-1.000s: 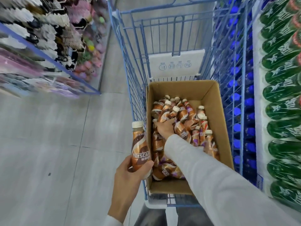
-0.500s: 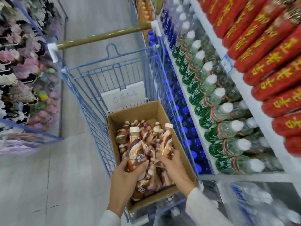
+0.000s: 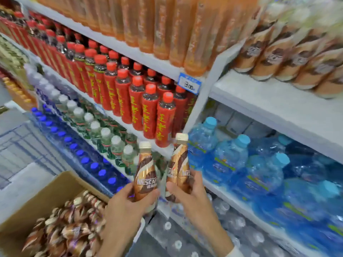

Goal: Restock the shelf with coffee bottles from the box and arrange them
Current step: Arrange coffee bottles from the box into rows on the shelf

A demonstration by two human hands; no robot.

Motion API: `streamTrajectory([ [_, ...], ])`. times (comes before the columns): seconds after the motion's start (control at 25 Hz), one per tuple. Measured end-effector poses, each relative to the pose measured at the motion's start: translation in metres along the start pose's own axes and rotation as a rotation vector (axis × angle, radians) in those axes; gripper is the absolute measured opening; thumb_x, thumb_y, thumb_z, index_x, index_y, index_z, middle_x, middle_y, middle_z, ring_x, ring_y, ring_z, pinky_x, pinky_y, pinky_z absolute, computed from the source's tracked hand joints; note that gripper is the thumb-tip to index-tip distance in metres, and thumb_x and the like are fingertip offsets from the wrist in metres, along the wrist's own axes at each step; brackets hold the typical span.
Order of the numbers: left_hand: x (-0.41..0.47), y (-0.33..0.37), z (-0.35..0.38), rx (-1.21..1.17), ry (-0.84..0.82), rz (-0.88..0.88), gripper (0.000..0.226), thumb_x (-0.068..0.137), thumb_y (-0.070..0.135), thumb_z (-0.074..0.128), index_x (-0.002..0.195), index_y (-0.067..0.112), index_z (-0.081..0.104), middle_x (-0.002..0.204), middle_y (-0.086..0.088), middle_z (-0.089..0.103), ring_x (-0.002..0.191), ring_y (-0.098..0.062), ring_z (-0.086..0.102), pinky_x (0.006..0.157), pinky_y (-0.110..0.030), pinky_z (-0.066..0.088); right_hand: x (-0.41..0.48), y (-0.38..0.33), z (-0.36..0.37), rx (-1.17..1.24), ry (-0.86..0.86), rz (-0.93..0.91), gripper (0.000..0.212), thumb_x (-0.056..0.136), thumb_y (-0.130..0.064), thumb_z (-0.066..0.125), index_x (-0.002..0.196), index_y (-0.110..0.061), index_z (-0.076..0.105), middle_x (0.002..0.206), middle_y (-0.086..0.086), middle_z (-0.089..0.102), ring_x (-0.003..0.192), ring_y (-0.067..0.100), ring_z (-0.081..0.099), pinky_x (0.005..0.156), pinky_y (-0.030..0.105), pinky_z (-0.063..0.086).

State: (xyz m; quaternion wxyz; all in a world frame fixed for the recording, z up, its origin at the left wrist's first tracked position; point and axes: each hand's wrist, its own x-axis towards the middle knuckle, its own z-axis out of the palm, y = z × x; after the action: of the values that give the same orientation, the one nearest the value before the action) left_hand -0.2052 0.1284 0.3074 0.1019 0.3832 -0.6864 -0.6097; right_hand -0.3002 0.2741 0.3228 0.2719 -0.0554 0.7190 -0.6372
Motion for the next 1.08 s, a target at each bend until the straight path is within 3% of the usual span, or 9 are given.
streamTrajectory([
  [0.12,-0.033,0.049,0.052,0.024,-0.109,0.089,0.025,0.06,0.047,0.09,0.079,0.036,0.078,0.077,0.007,0.077,0.077,-0.012,0.072,0.076,-0.035,0.058,-0.039,-0.024,-0.069,0.018,0.1,-0.09,0.055,0.069,-0.049,0.083,0.114,-0.041,0.051,0.103,-0.01,0.074,0.095,0.014,0.072,0.091,0.051,0.056],
  [0.32,-0.091,0.13,0.126,0.027,-0.272,0.321,0.044,0.042,0.043,0.099,0.08,0.038,0.078,0.075,0.006,0.078,0.068,-0.004,0.07,0.072,-0.03,0.055,-0.098,-0.069,-0.171,0.011,0.279,-0.239,0.052,0.074,-0.042,0.083,0.115,-0.036,0.051,0.098,-0.011,0.075,0.088,0.011,0.072,0.091,0.05,0.056],
  [0.48,-0.108,0.188,0.192,-0.037,-0.363,0.52,0.028,0.062,0.032,0.093,0.084,0.022,0.079,0.078,0.006,0.078,0.068,-0.002,0.07,0.063,-0.016,0.054,-0.114,-0.111,-0.24,0.024,0.483,-0.354,0.048,0.081,-0.036,0.081,0.117,-0.03,0.05,0.096,-0.01,0.075,0.086,0.009,0.072,0.087,0.04,0.058],
  [0.72,-0.1,0.257,0.276,-0.024,-0.406,0.682,0.041,0.063,0.054,0.089,0.09,0.025,0.077,0.082,0.01,0.077,0.082,-0.013,0.074,0.08,-0.043,0.061,-0.108,-0.158,-0.298,-0.049,0.676,-0.439,0.056,0.08,-0.035,0.08,0.119,-0.028,0.04,0.102,-0.007,0.07,0.088,0.013,0.071,0.084,0.038,0.059],
  [0.92,-0.089,0.279,0.316,0.011,-0.531,0.765,0.044,0.07,0.048,0.086,0.104,0.024,0.073,0.092,0.012,0.077,0.087,-0.007,0.072,0.082,-0.032,0.059,-0.097,-0.159,-0.324,-0.118,0.735,-0.433,0.056,0.081,-0.024,0.079,0.116,-0.025,0.035,0.1,-0.002,0.068,0.085,0.017,0.071,0.082,0.043,0.06],
  [1.08,-0.077,0.274,0.336,0.059,-0.598,0.732,0.041,0.072,0.038,0.087,0.108,0.028,0.069,0.097,0.012,0.075,0.093,-0.009,0.07,0.086,-0.031,0.057,-0.09,-0.15,-0.337,-0.202,0.723,-0.408,0.055,0.085,-0.019,0.076,0.118,-0.023,0.032,0.102,-0.004,0.065,0.086,0.013,0.069,0.072,0.024,0.058],
])
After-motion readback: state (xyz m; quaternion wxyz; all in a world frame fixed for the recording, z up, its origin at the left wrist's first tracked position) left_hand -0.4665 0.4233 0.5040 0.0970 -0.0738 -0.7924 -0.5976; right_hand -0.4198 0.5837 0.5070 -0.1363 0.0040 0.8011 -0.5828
